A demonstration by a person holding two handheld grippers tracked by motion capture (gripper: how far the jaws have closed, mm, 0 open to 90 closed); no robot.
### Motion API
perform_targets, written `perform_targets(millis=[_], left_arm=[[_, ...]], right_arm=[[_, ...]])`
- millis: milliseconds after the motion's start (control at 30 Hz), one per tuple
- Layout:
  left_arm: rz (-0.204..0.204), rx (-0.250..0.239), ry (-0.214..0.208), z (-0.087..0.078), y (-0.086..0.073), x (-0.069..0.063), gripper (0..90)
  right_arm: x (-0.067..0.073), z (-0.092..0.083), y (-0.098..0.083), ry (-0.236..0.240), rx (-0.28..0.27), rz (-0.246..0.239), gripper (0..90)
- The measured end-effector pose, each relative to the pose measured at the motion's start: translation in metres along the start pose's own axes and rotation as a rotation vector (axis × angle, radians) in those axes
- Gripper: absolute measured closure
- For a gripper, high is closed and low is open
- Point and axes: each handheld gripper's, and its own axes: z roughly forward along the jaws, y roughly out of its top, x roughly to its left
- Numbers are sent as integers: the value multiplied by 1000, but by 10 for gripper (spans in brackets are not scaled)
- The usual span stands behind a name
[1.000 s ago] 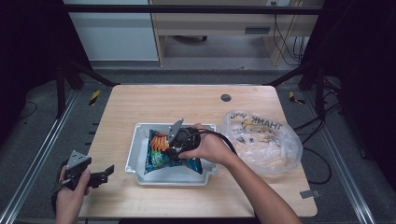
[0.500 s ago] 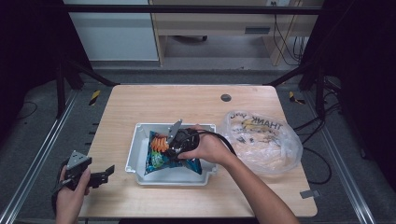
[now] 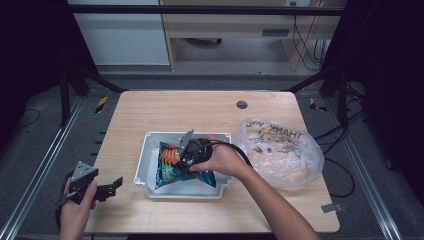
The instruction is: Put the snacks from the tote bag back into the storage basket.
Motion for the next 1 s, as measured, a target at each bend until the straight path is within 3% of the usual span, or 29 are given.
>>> perform_targets(millis=[433, 633, 1000], left_arm=[[-2, -1, -1, 0, 0, 0, 27], [-1, 0, 0, 0, 0, 0, 27], [0, 0, -1, 0, 0, 0, 27]], right_arm=[[5, 2, 2, 0, 14, 16, 361], [6, 1, 3, 0, -7, 41, 208], [8, -8, 2, -22, -39, 71, 139]])
